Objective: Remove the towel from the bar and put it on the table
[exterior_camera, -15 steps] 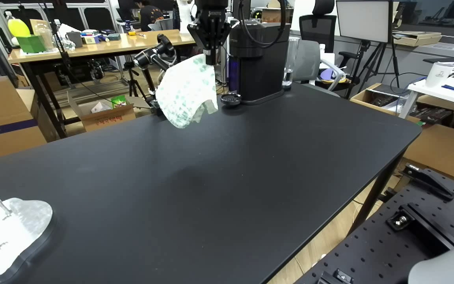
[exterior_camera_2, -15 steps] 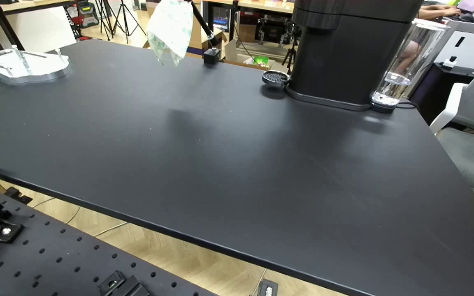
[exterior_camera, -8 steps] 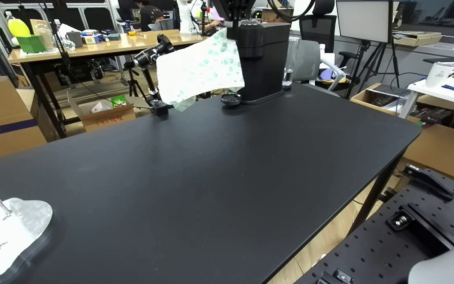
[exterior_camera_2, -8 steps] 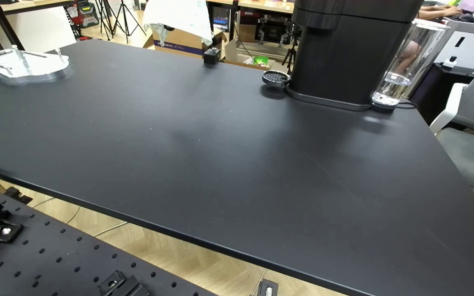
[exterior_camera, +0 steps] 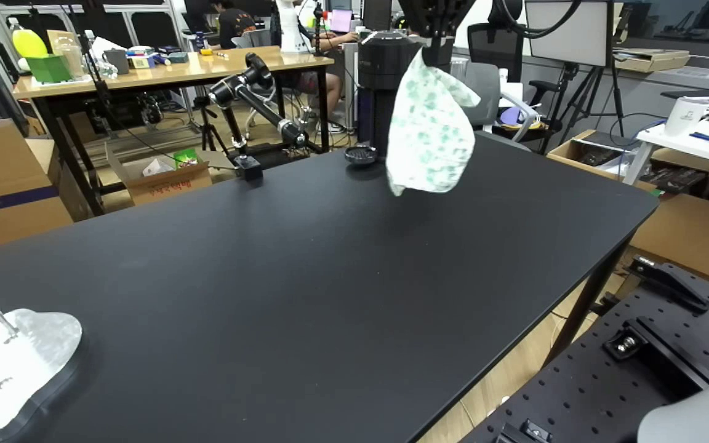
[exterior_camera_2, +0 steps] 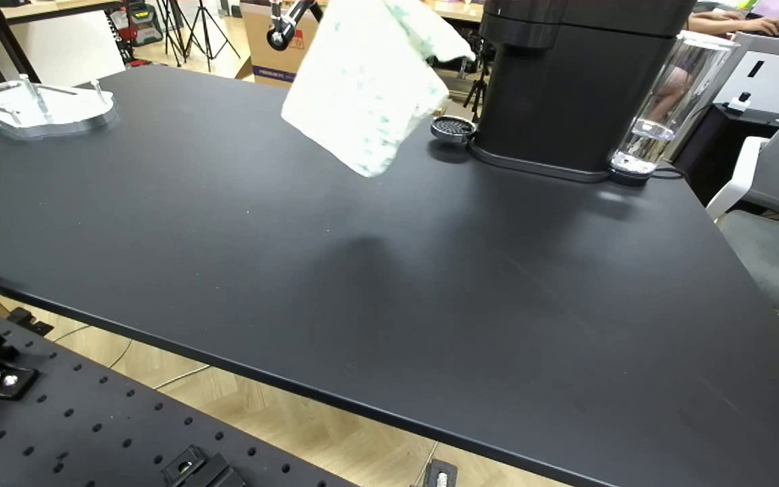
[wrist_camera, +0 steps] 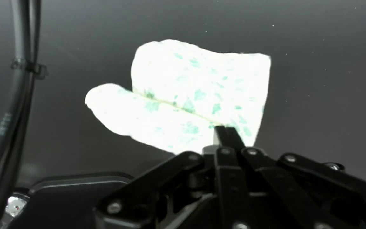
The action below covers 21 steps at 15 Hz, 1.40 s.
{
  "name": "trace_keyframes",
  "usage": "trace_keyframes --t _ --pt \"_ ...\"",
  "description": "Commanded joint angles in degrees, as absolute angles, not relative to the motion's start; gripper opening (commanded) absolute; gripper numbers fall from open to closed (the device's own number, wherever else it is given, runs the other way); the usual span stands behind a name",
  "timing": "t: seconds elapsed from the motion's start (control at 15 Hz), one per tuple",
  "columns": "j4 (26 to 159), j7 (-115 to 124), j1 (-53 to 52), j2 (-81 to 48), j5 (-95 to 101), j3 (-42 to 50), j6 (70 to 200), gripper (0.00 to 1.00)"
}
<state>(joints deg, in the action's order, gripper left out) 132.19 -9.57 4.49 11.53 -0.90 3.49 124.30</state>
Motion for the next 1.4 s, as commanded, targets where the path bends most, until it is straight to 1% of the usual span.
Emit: trace_keyframes --t 0.0,0.53,0.6,0.67,0.73,1.0,1.33 --pt "134.7 -4.1 5.5 11.1 0.8 4.3 125.5 0.0" --pt "134.9 -2.5 5.1 4.1 0.7 4.2 125.6 0.0" --pt "134.7 -2.8 5.1 3.0 0.8 4.3 125.1 0.26" --pt "134.5 -3.0 5.2 2.1 1.0 4.4 124.8 0.28" --pt "134.5 -3.0 5.2 1.3 1.0 4.4 124.6 0.33" --pt "134.6 -3.1 5.1 0.0 1.2 4.4 123.9 0.62" --pt "134.8 -0.9 4.9 0.7 2.4 4.2 122.2 0.94"
